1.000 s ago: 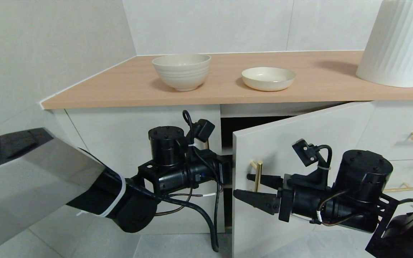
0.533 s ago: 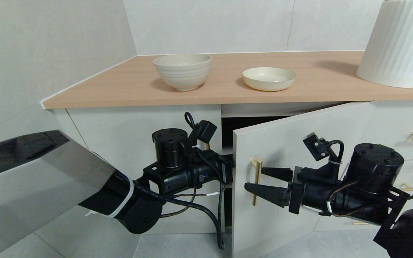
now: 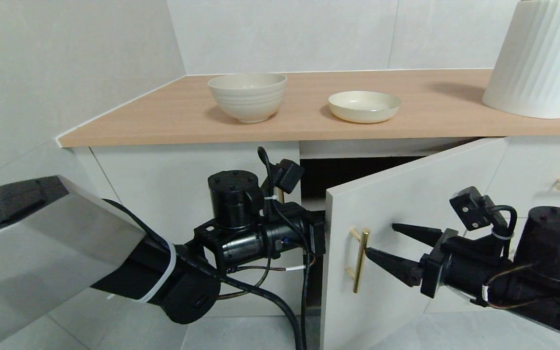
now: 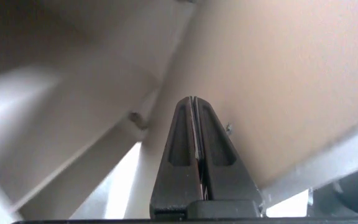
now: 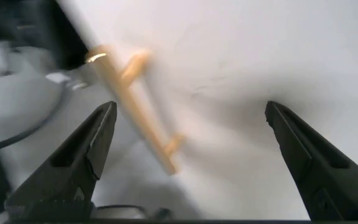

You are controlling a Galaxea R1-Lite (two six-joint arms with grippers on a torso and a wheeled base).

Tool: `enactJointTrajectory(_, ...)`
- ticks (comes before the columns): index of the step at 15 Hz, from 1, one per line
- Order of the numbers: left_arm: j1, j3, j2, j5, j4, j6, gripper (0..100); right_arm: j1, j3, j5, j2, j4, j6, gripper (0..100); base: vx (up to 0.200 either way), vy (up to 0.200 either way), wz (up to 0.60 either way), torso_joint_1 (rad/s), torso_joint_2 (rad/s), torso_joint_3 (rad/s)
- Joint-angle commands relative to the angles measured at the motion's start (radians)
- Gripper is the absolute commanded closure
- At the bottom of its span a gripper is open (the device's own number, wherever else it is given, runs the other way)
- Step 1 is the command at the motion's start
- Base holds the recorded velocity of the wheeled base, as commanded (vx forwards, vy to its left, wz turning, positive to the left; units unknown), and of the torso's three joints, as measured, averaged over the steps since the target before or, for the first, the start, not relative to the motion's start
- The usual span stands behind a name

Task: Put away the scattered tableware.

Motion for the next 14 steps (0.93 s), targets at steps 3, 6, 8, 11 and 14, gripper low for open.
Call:
enactJointTrajectory(3,-0.001,-0.004,0.011,0.018,0.001,0.000,100,0.093,-0.103,-0.328,-0.380,0.539,-0.108,0,0.000,0.000,0.00,0.000,0.00,0.000)
enactJointTrajectory(6,-0.012,0.001,0.008,0.028,-0.002,0.000,100,0.109,-0.241,-0.366,-0.543,0.901,-0.091,0,0.000,0.000,0.00,0.000,0.00,0.000)
enactJointTrajectory(8,-0.015,0.006,0.005,0.035,-0.005,0.000,100,0.109,-0.237,-0.362,-0.532,0.904,-0.091,0,0.000,0.000,0.00,0.000,0.00,0.000)
enactJointTrajectory(11,-0.015,0.006,0.002,0.043,-0.005,0.000,100,0.107,-0.235,-0.354,-0.520,0.909,-0.088,0,0.000,0.000,0.00,0.000,0.00,0.000)
enactJointTrajectory(14,-0.024,0.007,0.002,0.063,-0.005,0.000,100,0.107,-0.229,-0.353,-0.518,0.909,-0.088,0,0.000,0.000,0.00,0.000,0.00,0.000)
